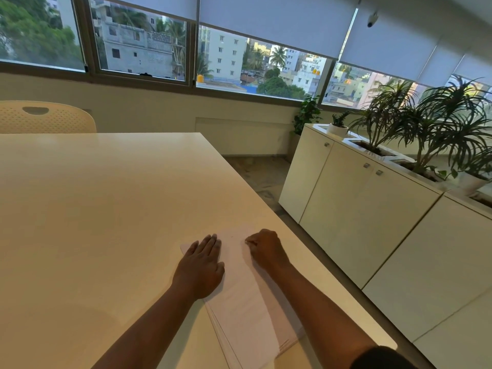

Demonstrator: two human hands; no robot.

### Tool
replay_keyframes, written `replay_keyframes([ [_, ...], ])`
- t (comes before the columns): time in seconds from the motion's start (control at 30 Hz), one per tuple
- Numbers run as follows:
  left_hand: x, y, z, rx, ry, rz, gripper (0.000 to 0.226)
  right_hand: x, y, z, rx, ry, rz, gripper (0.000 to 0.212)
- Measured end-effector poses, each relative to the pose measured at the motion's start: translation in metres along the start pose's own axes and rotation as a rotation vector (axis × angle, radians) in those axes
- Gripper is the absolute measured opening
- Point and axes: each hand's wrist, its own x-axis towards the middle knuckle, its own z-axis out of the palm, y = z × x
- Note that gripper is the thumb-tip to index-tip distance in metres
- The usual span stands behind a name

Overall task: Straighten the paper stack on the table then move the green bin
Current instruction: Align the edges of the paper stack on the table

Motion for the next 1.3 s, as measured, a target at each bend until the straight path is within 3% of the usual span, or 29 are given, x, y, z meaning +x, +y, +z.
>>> replay_keyframes([
  [0.1,-0.001,0.001,-0.002,-0.005,0.001,-0.003,0.063,0.007,0.012,-0.007,-0.049,0.059,0.086,0.020],
  [0.3,-0.002,0.002,-0.004,-0.009,-0.011,-0.006,0.063,-0.009,-0.004,0.009,-0.013,-0.044,-0.090,0.021],
  [0.47,-0.002,0.002,-0.005,-0.014,-0.012,-0.005,0.063,0.001,0.016,-0.009,-0.068,0.060,0.043,0.022],
  [0.7,-0.001,0.002,-0.002,-0.013,0.001,-0.005,0.063,-0.032,0.005,-0.001,-0.003,-0.053,-0.152,0.018],
  [0.87,-0.001,0.002,-0.003,-0.024,-0.001,-0.009,0.063,-0.026,0.023,-0.018,-0.065,0.066,0.008,0.022],
  [1.07,-0.001,0.002,-0.002,-0.006,0.004,-0.003,0.063,-0.062,-0.006,0.007,-0.035,-0.064,-0.251,0.021],
  [1.3,-0.002,0.002,-0.004,-0.003,-0.008,0.004,0.063,-0.043,0.024,-0.013,-0.086,0.094,0.031,0.026],
])
